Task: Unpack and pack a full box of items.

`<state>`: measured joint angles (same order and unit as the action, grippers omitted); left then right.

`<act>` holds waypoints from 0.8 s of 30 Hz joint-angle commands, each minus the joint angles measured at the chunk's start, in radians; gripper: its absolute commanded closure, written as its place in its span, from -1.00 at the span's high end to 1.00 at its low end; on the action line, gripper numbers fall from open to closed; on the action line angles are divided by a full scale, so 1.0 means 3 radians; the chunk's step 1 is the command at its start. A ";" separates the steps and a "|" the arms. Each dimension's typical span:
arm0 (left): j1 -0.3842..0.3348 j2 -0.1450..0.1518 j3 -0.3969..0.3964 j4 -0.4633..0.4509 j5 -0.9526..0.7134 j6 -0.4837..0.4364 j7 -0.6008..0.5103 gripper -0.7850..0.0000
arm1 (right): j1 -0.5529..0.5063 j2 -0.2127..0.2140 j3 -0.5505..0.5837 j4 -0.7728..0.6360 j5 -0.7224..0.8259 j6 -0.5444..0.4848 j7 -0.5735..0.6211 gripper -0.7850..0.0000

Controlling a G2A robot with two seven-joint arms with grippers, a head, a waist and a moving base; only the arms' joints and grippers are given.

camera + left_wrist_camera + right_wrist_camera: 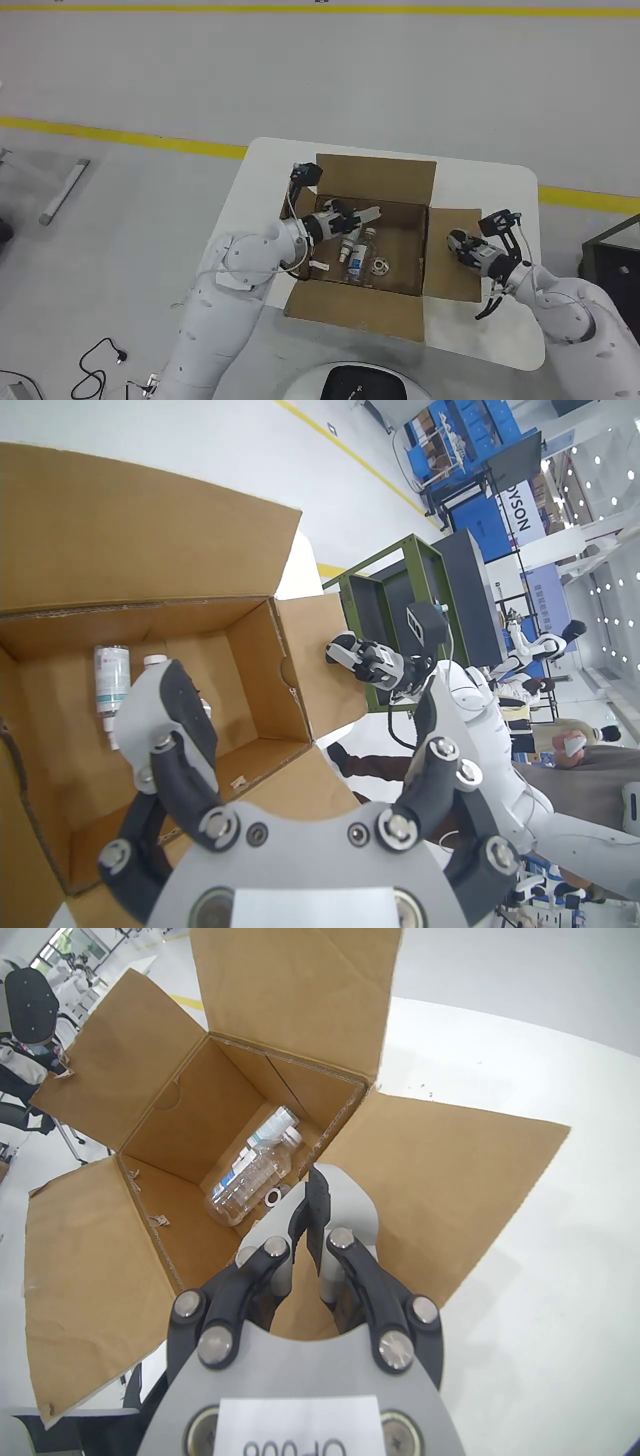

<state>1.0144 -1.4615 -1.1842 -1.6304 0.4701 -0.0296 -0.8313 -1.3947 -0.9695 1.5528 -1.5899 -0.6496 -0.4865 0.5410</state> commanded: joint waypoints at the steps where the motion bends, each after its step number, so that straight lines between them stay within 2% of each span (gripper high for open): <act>1: -0.0052 -0.0006 0.0078 0.0065 -0.0010 0.0000 -0.0012 1.00 | 0.0000 -0.0004 -0.0017 0.0069 0.0005 -0.0018 -0.0068 -1.00; 13: -0.0328 -0.0064 0.0562 0.0537 0.0012 0.0000 -0.0001 1.00 | 0.0124 -0.0032 -0.0136 0.0425 0.0104 -0.0195 -0.0373 -1.00; 16: -0.0406 -0.0081 0.0691 0.0718 0.0151 0.0020 0.0046 1.00 | 0.0110 -0.0027 -0.0028 0.0372 0.0225 -0.0314 -0.0549 -1.00; 24: -0.0712 -0.0173 0.1095 0.1239 0.0560 0.0311 0.0081 1.00 | -0.0196 0.0004 0.0466 -0.0009 -0.0007 -0.0337 -0.1207 -1.00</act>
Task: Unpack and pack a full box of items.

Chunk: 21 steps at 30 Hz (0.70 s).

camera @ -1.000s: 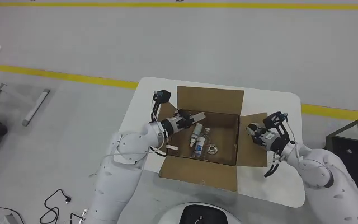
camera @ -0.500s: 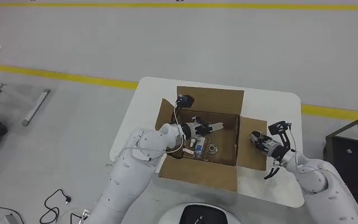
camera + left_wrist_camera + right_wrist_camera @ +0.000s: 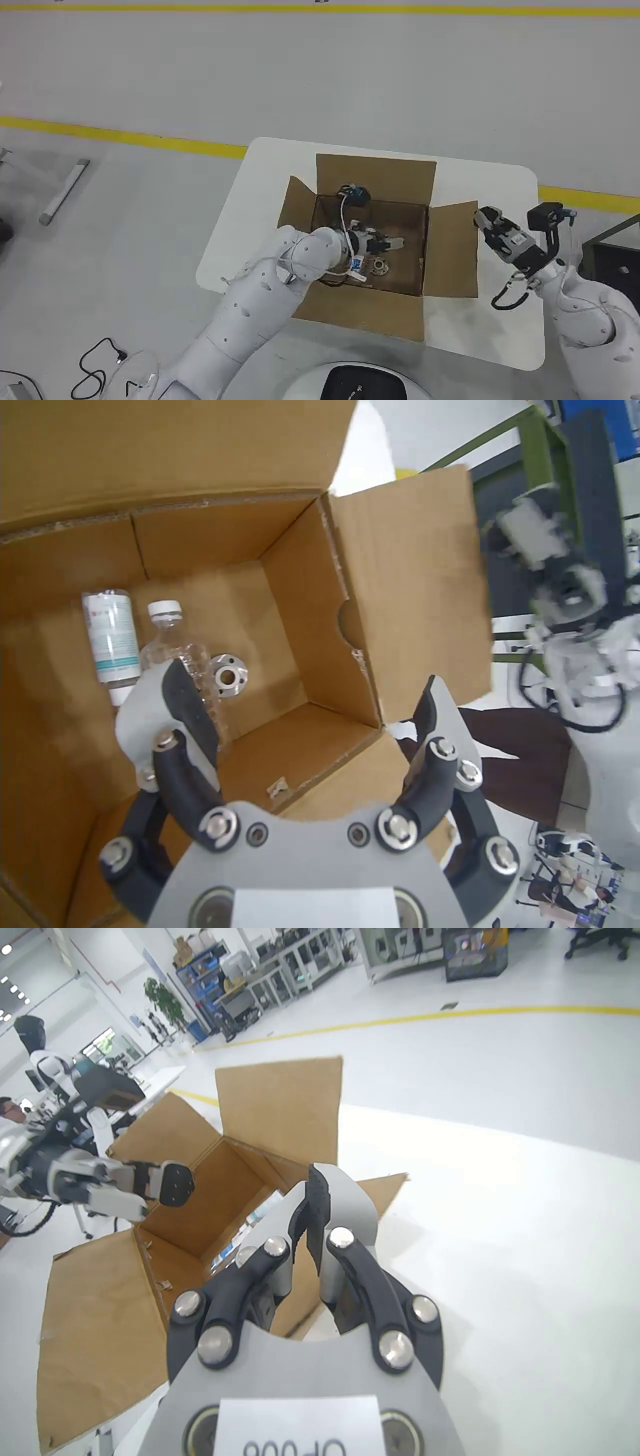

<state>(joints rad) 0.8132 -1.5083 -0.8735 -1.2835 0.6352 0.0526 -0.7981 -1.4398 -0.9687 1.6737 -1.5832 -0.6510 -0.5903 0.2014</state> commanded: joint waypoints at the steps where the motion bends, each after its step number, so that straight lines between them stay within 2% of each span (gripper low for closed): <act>1: -0.0092 -0.0034 0.0116 0.0161 0.0037 0.0078 -0.0066 1.00 | -0.0092 0.0002 0.0119 -0.0058 -0.0015 0.0019 -0.0138 -1.00; 4: -0.0224 -0.0098 0.0287 0.0424 0.0098 0.0175 -0.0090 1.00 | -0.0212 0.0005 0.0263 -0.0100 -0.0045 0.0030 -0.0273 -1.00; 8: -0.0390 -0.0192 0.0550 0.0759 0.0231 0.0104 -0.0094 1.00 | -0.0326 0.0000 0.0399 -0.0101 -0.0127 0.0149 -0.0436 -1.00; 16: -0.0616 -0.0401 0.0866 0.1321 0.0254 0.0130 -0.0037 1.00 | -0.0442 -0.0026 0.0435 -0.0056 -0.0123 0.0240 -0.0582 -1.00; 17: -0.0640 -0.0426 0.0904 0.1373 0.0276 0.0120 -0.0020 1.00 | -0.0449 -0.0034 0.0436 -0.0013 -0.0096 0.0340 -0.0598 -1.00; 21: -0.0640 -0.0426 0.0904 0.1373 0.0276 0.0120 -0.0020 1.00 | -0.0449 -0.0034 0.0436 -0.0013 -0.0096 0.0340 -0.0598 -1.00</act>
<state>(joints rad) 0.6208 -1.6364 -0.6015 -0.8703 0.7184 0.0885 -0.8036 -1.5747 -0.9790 1.8044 -1.5865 -0.6793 -0.4865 0.0215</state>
